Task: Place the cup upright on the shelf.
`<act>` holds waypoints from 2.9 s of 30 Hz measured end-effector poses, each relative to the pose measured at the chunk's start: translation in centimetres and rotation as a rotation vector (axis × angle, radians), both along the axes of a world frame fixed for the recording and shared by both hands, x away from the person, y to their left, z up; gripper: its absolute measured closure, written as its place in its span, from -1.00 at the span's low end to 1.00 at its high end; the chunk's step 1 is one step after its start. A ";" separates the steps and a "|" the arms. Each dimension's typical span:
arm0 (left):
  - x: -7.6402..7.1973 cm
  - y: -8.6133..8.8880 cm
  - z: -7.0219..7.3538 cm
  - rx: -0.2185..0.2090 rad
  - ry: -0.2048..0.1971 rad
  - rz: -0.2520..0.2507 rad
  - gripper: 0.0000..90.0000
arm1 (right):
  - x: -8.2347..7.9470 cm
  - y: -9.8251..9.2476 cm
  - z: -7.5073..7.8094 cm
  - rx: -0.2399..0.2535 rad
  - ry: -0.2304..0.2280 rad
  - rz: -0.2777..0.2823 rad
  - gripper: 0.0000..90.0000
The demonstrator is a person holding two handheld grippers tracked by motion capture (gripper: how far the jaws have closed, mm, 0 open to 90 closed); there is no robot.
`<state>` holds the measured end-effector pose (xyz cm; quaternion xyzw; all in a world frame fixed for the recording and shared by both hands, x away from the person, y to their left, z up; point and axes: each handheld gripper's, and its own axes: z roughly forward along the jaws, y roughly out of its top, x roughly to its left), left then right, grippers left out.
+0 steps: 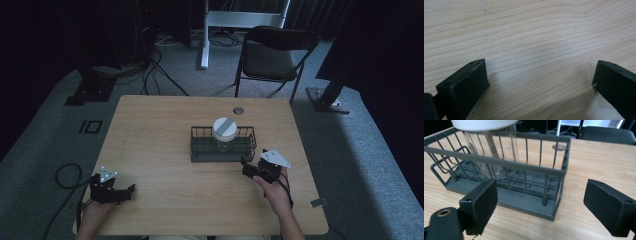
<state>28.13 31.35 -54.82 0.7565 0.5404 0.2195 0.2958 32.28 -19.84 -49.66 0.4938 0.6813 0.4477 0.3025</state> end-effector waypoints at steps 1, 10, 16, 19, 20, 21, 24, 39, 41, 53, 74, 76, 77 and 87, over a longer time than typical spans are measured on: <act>0.0 0.0 0.0 0.000 0.000 0.000 -1.00 | 0.0 -0.2 -0.2 0.001 0.004 -0.007 -0.74; 0.0 0.0 0.0 0.000 0.000 0.000 -1.00 | 0.1 -1.4 -1.6 -0.009 0.036 -0.036 -0.74; 0.0 0.0 0.0 0.002 0.001 -0.001 -1.00 | 0.2 -2.1 -2.2 -0.017 0.053 -0.047 -0.74; 0.0 0.0 0.0 0.002 0.001 -0.001 -1.00 | 0.3 -2.5 -2.5 -0.021 0.060 -0.056 -0.74; 0.0 0.0 0.0 0.002 0.001 -0.001 -1.00 | 0.3 -2.7 -2.7 -0.023 0.065 -0.057 -0.74; 0.0 0.0 0.0 0.002 0.001 -0.001 -1.00 | 0.3 -2.8 -2.8 -0.026 0.069 -0.059 -0.74; 0.0 0.0 0.0 0.002 0.001 -0.001 -1.00 | 0.4 -3.2 -3.2 -0.033 0.082 -0.064 -0.74; 0.0 0.0 0.0 0.002 0.001 -0.001 -1.00 | 0.4 -5.0 -4.0 -0.064 0.147 -0.066 -0.74; 0.0 0.0 0.0 0.002 0.001 -0.001 -1.00 | 0.4 -5.0 -4.1 -0.075 0.160 -0.052 -0.74; 0.0 0.0 0.0 0.002 0.001 -0.001 -1.00 | 0.5 -5.7 -4.5 -0.090 0.200 -0.024 -0.74; 0.0 0.0 0.0 0.002 0.001 -0.001 -1.00 | 0.5 -7.0 -5.3 -0.141 0.274 0.009 -0.74; 0.0 0.0 0.0 0.002 0.001 -0.001 -1.00 | 0.5 -7.0 -5.4 -0.131 0.287 0.029 -0.74; 0.0 0.0 0.0 0.002 0.001 -0.001 -1.00 | 0.6 -7.1 -5.4 -0.131 0.297 0.038 -0.74; 0.0 0.0 0.0 0.002 0.001 -0.001 -1.00 | 0.5 -7.2 -5.5 -0.140 0.301 0.065 -0.75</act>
